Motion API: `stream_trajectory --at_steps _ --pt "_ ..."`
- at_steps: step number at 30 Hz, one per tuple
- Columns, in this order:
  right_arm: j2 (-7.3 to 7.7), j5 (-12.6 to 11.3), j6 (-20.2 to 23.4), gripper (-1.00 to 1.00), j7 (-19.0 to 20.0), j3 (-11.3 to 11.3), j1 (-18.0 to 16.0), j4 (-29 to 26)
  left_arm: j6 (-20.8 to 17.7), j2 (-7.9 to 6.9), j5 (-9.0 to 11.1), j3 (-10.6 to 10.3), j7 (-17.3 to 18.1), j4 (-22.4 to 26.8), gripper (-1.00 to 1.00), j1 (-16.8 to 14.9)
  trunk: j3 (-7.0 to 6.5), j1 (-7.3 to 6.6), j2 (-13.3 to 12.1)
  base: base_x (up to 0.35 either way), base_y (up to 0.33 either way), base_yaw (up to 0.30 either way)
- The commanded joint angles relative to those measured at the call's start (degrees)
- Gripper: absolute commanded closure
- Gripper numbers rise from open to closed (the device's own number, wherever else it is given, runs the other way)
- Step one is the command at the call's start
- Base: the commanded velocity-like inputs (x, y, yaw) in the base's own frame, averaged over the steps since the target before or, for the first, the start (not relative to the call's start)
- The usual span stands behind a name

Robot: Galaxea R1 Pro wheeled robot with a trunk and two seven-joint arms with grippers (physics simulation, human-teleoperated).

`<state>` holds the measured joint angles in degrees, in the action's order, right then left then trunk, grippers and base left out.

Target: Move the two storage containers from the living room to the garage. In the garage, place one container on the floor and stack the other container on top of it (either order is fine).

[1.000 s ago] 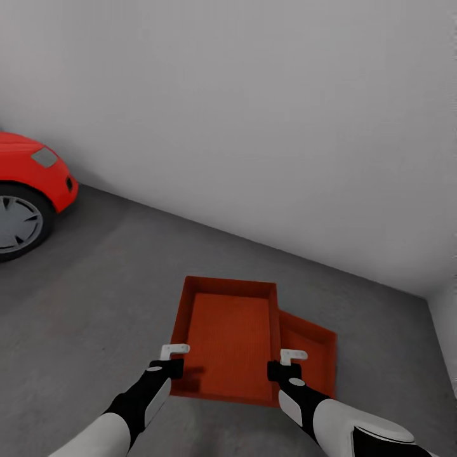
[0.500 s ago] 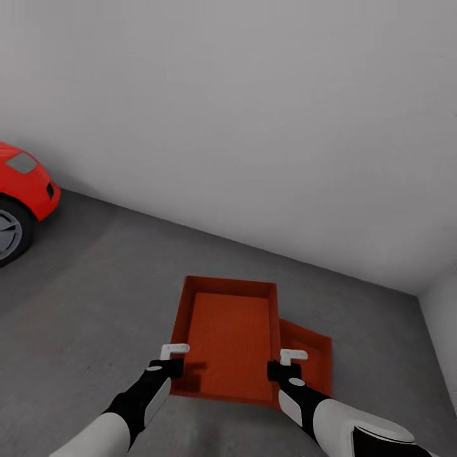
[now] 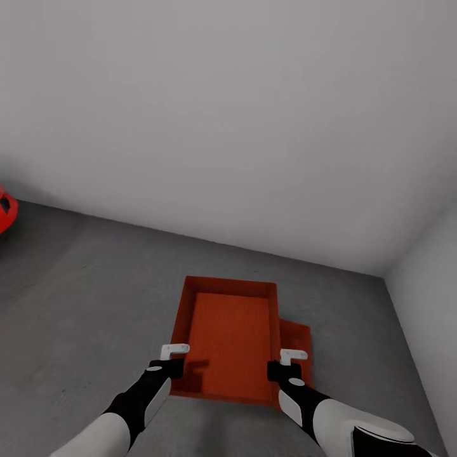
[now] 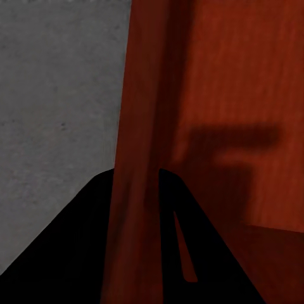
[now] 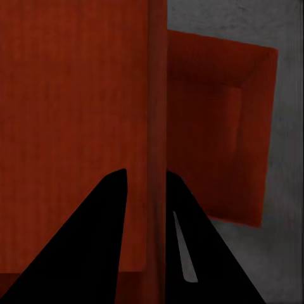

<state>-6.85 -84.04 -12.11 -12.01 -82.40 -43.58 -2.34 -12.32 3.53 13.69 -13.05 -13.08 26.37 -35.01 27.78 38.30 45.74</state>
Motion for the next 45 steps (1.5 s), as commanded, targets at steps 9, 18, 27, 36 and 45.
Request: stream_trajectory --at_steps 9,18,27,36,45 --pt "0.08 -0.8 0.0 1.0 -0.1 -1.3 0.0 1.1 0.6 -2.21 -0.2 0.7 -0.8 2.5 1.0 -0.1 0.07 0.01 0.1 0.0 0.0 -0.284" --pt "0.08 -0.8 0.0 1.0 -0.1 -1.2 0.0 1.1 0.6 -2.21 -0.2 0.7 -0.8 2.5 1.0 -0.1 0.07 0.01 0.1 0.0 0.0 -0.284" --pt "0.08 -0.8 0.0 1.0 -0.1 -1.2 0.0 1.1 0.6 -2.21 -0.2 0.6 -0.8 2.5 1.0 -0.1 0.07 0.01 0.1 0.0 0.0 -0.283" --pt "0.08 -0.8 0.0 1.0 -0.1 -1.3 0.0 1.1 0.6 -2.21 -0.2 0.6 -0.6 2.8 1.0 -0.1 0.07 0.01 0.1 0.0 0.0 -0.271" --pt "0.08 -0.8 0.0 1.0 -0.1 -1.3 0.0 1.1 0.6 -2.2 -0.1 0.6 -0.6 2.8 1.0 -0.1 0.07 0.01 0.1 0.074 -0.03 -0.036"
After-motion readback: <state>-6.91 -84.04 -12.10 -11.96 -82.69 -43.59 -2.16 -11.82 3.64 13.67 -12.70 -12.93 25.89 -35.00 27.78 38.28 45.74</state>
